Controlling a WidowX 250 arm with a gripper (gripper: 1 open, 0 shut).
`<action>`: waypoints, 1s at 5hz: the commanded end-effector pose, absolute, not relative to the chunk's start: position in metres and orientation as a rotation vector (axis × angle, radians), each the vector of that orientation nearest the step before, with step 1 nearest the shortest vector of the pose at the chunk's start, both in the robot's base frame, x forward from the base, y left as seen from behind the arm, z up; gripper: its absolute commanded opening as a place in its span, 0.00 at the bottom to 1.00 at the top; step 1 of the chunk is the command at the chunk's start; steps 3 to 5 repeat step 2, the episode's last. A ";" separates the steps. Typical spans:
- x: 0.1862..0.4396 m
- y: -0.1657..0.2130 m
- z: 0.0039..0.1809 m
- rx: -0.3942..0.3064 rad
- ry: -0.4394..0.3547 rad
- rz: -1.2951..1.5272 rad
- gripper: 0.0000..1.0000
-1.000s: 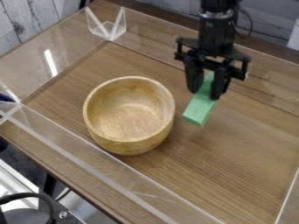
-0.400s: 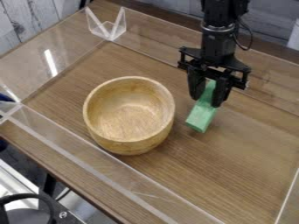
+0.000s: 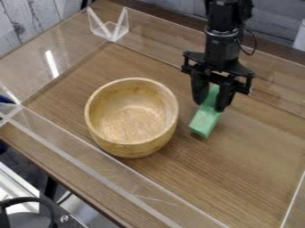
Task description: Remove the green block from inside the brown bowl and put it on the table
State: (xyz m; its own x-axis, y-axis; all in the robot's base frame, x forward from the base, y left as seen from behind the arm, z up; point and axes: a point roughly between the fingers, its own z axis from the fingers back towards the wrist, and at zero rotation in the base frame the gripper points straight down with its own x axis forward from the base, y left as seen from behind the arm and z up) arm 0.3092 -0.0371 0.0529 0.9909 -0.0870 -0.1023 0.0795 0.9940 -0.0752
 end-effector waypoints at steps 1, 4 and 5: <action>0.316 -0.036 0.063 -0.069 0.061 -0.087 0.00; 0.316 -0.035 0.061 -0.068 0.061 -0.086 0.00; 0.316 -0.035 0.061 -0.068 0.061 -0.086 0.00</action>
